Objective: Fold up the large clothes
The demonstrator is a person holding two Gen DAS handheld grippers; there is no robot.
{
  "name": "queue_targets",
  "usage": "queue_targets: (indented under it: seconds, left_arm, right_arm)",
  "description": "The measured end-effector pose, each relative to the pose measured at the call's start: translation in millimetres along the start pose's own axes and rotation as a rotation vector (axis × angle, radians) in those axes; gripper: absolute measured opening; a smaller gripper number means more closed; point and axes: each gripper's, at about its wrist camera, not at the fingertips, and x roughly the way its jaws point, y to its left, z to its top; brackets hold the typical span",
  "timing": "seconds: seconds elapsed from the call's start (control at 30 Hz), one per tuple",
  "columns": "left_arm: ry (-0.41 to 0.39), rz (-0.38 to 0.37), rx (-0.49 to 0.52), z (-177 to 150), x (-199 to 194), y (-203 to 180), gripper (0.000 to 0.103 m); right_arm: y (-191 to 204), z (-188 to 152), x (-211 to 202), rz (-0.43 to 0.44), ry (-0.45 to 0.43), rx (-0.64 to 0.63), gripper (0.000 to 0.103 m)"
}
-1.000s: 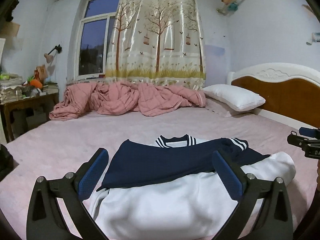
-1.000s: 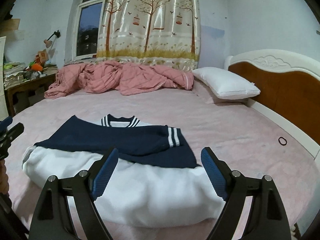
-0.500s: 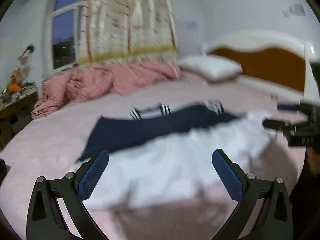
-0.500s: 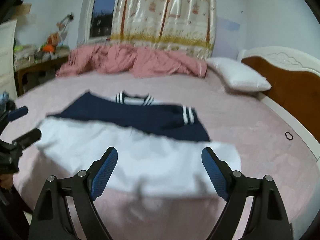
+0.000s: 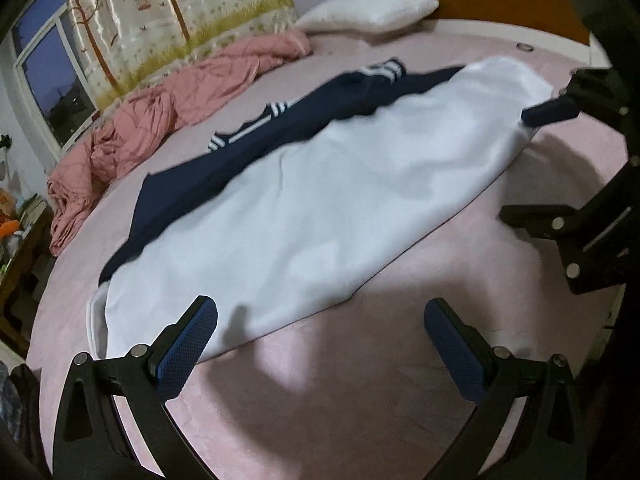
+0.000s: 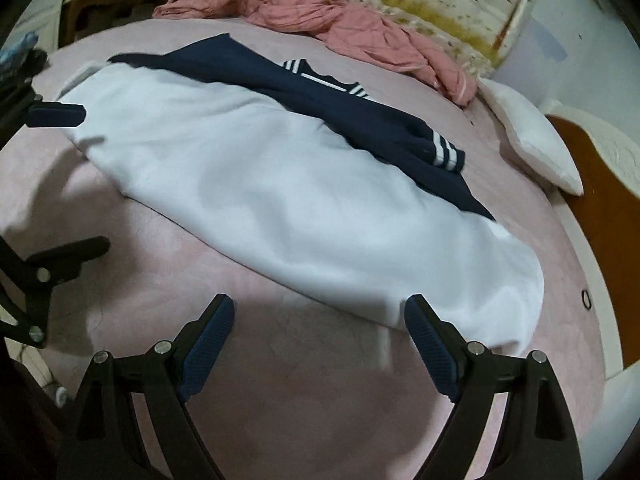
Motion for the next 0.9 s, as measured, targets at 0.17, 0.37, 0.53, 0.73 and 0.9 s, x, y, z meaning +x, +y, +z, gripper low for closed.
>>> queue_targets:
  seconds: [0.17, 0.37, 0.53, 0.73, 0.9]
  left_arm:
    - [0.056, 0.001, -0.058, 7.7, 23.2, 17.0, 0.103]
    - [0.109, -0.018, -0.181, 1.0, 38.5, 57.3, 0.103]
    - [0.11, 0.094, -0.177, -10.6, 33.1, 72.8, 0.103]
    - [0.147, 0.093, -0.264, -23.1, 34.1, 101.8, 0.103]
    - [0.184, -0.016, -0.153, -31.4, 21.8, 92.7, 0.103]
  right_arm:
    - [-5.4, 13.0, 14.6, -0.004, 0.001, 0.01, 0.088]
    - [-30.0, 18.9, 28.6, -0.021, 0.005, 0.066, 0.089]
    - [-59.1, 11.5, 33.9, -0.036, 0.0, 0.131, 0.089]
    - [-72.1, 5.5, 35.5, -0.109, 0.006, 0.115, 0.093]
    - [-80.2, 1.3, 33.6, -0.142, 0.014, 0.126, 0.093]
